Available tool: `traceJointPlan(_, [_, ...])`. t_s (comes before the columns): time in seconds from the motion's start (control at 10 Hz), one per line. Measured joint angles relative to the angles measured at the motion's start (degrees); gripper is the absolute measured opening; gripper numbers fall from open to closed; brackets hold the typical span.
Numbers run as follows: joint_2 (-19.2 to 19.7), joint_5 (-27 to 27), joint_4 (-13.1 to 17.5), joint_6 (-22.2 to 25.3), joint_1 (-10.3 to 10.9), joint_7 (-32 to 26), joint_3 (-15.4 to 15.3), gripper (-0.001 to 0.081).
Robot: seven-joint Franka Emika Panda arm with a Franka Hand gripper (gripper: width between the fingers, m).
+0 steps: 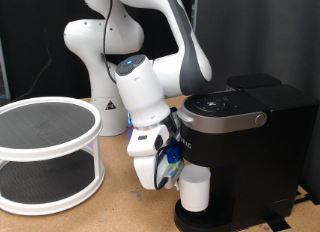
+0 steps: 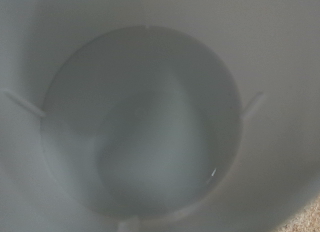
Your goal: Make a cup of coffee with the keurig machine
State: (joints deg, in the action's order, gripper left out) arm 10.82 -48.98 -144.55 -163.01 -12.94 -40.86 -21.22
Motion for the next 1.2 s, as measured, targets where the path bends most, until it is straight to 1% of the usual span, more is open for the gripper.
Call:
traceJointPlan(0.1, [0.0, -0.1, 0.0, 0.0, 0.0, -0.1, 0.0, 0.0069])
traceJointPlan(0.2, [0.0, -0.2, 0.0, 0.0, 0.0, -0.1, -0.1, 0.0136])
traceJointPlan(0.3, [0.0, -0.2, 0.0, 0.0, 0.0, -0.1, -0.1, 0.0305])
traceJointPlan(0.4, [0.0, -0.3, 0.0, 0.0, 0.0, -0.1, -0.1, 0.0305])
traceJointPlan(0.5, [0.0, -0.6, 0.0, 0.0, 0.0, -0.3, -0.1, 0.0518])
traceJointPlan(0.6, [0.0, -1.6, 0.0, 0.2, -0.1, -1.2, -0.4, 0.0518])
traceJointPlan(0.7, [-0.1, -3.1, 0.0, 0.9, -0.2, -2.9, -0.6, 0.0658])
traceJointPlan(0.8, [-0.5, -4.6, -0.1, 2.4, -0.4, -4.5, -0.6, 0.0760])
traceJointPlan(0.9, [-1.1, -6.0, -0.2, 4.3, -0.9, -6.3, -0.6, 0.0760])
traceJointPlan(1.0, [-2.1, -7.0, -0.6, 6.2, -1.5, -7.8, -0.5, 0.0801])
traceJointPlan(1.2, [-5.3, -7.7, -1.7, 10.0, -2.5, -8.7, -0.3, 0.0805])
